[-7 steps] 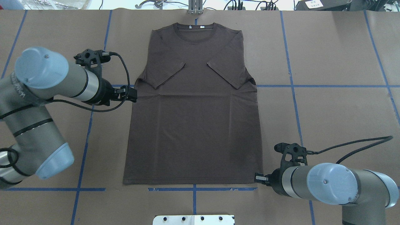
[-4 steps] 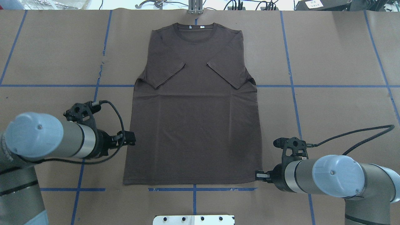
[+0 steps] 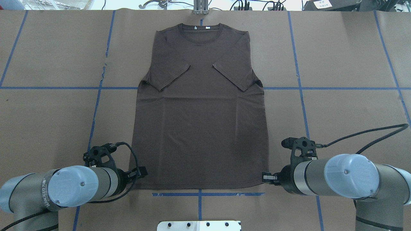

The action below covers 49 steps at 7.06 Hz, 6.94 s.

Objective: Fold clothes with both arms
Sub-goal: 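Grasp both hem corners with the left and right grippers, then lift the hem with both grippers and fold it toward the collar, then lower the hem onto the collar and open both grippers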

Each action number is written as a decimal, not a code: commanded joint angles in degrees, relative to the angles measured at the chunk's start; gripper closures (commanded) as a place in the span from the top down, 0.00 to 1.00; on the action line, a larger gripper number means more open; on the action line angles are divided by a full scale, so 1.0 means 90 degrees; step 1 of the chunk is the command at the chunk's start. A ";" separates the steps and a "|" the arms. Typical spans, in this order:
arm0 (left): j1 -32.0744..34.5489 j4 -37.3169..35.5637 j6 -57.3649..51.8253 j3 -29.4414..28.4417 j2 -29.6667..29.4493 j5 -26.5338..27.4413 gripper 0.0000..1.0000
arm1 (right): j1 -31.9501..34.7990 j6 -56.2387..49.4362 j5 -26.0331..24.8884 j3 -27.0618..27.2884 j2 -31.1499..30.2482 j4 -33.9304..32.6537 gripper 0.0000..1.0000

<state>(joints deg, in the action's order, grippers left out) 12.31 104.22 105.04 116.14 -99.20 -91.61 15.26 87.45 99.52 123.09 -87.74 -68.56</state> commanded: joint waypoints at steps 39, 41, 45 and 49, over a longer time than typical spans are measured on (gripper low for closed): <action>0.3074 0.0604 -0.3741 -0.2783 -0.2403 -0.0339 0.00 | 0.3753 -0.2569 0.1764 -0.4347 0.3495 0.0088 0.00; 0.3377 0.1385 -0.3751 -0.4166 -0.3114 -0.0349 0.00 | 0.3861 -0.2569 0.1764 -0.4895 0.3849 0.0233 0.00; 0.3496 0.1545 -0.3897 -0.4525 -0.3216 -0.0339 0.00 | 0.4017 -0.2559 0.1774 -0.5492 0.3976 0.0664 0.00; 0.3495 0.1545 -0.3897 -0.4584 -0.3372 -0.0339 0.00 | 0.4125 -0.2559 0.1774 -0.6069 0.4494 0.0674 0.00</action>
<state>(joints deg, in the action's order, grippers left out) 43.80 118.12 69.99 75.04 -129.30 -94.68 52.33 64.45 115.58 69.33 -47.98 -62.56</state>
